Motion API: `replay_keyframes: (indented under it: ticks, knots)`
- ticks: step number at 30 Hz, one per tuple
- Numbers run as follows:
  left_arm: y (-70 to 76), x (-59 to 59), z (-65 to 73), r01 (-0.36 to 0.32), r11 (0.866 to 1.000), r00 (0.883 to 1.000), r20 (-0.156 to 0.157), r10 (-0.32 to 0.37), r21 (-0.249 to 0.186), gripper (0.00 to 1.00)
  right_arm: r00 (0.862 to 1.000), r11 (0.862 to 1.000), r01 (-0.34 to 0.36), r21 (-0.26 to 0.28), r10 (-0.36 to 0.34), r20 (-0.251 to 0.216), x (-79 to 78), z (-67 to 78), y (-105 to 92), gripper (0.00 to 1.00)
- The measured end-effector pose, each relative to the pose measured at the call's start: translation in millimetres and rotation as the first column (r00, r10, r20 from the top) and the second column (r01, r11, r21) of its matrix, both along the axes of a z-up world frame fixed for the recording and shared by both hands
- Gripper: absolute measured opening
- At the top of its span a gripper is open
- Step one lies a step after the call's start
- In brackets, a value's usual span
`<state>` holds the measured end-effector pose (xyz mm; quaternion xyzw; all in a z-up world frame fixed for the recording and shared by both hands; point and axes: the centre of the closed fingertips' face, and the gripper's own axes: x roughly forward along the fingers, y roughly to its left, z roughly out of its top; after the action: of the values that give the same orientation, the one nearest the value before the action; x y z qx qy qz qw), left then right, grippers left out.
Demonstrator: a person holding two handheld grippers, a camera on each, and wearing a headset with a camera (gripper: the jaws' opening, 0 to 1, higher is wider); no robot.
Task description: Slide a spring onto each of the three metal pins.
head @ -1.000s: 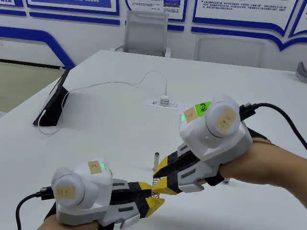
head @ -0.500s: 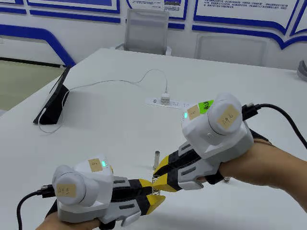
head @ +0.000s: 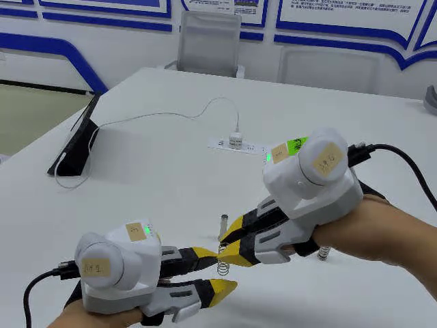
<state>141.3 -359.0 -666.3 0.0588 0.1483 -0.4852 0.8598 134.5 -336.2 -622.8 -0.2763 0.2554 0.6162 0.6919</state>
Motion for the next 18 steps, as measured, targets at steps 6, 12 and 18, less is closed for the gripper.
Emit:
replay_keyframes:
  ticks: [6,12,18]
  knots:
    - [3.5,2.4,-2.5,-0.019,1.000,1.000,-0.014,0.019,0.005,0.38,0.999,0.999,0.040,0.004,-0.040,0.017,12.6,3.5,-3.0,0.12]
    - [6.1,4.4,-3.9,-0.032,0.999,0.999,-0.020,0.033,0.009,0.43,0.996,0.997,0.082,0.012,-0.082,0.032,26.0,9.0,-6.6,0.12]
    - [7.6,4.1,-6.1,-0.037,0.999,0.999,-0.022,0.038,0.019,0.47,0.986,0.988,0.153,0.039,-0.155,0.061,46.6,16.3,-9.0,0.12]
